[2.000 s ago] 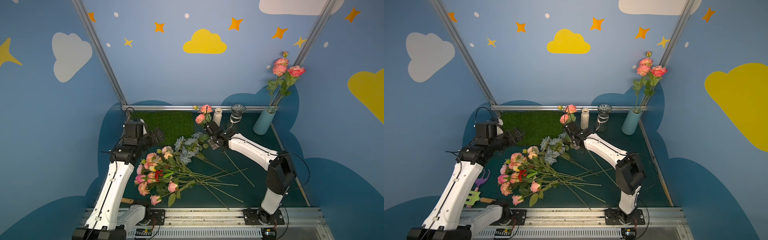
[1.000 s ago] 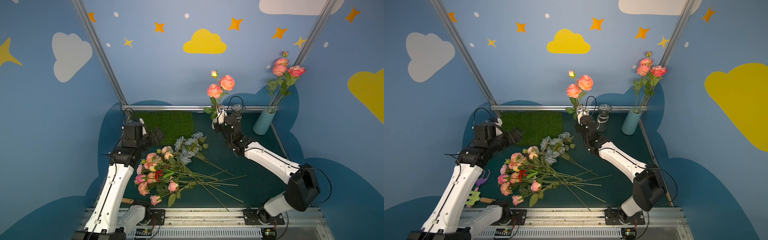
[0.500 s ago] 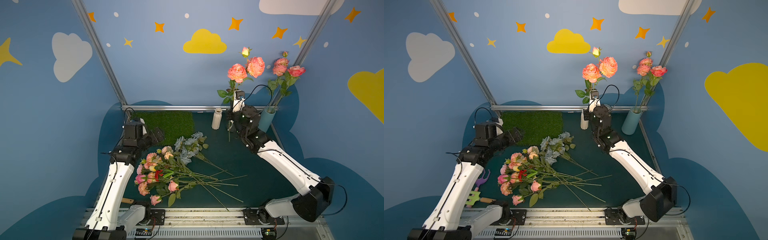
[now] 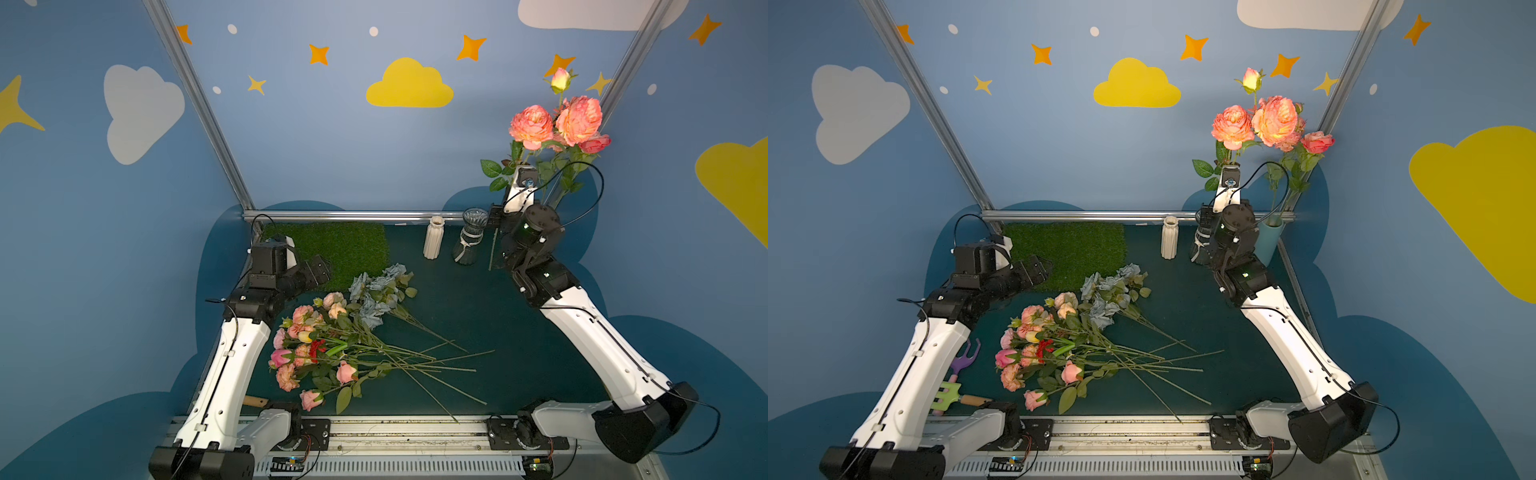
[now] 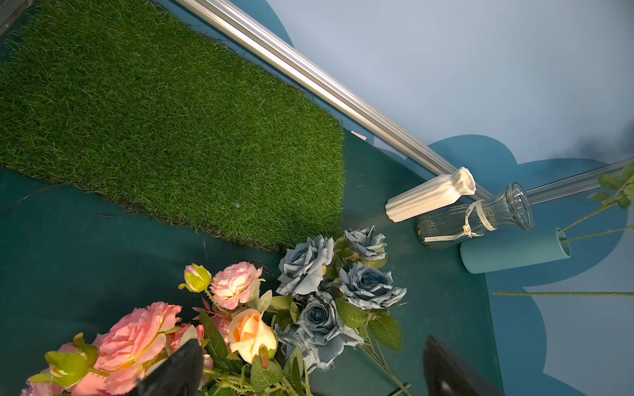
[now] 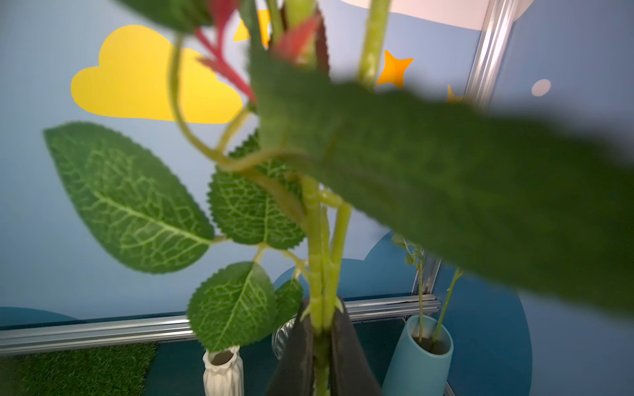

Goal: Place the pink flowers into the vase
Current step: Place the flower in the vase.

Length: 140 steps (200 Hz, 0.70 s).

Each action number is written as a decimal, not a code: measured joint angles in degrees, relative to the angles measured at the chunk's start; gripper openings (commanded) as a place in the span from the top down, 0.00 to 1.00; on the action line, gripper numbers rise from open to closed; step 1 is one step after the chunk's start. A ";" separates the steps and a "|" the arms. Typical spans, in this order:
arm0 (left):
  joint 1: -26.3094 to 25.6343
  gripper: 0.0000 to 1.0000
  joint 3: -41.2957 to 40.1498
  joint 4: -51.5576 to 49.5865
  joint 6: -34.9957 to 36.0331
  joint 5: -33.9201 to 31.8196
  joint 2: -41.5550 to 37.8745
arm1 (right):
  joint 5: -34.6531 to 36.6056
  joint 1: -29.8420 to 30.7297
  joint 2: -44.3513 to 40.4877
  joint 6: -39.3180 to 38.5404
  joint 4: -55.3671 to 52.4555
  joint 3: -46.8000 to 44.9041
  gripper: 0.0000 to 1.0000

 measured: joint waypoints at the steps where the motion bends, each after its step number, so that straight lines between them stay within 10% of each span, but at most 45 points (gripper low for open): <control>1: 0.02 0.00 0.00 0.00 0.00 0.00 0.02 | 0.00 -0.07 -0.11 -0.04 0.02 -0.02 1.00; 140: 1.07 0.00 -0.04 -0.02 -0.07 0.76 1.01 | 1.25 -3.52 -3.65 -1.07 9.14 -8.76 1.00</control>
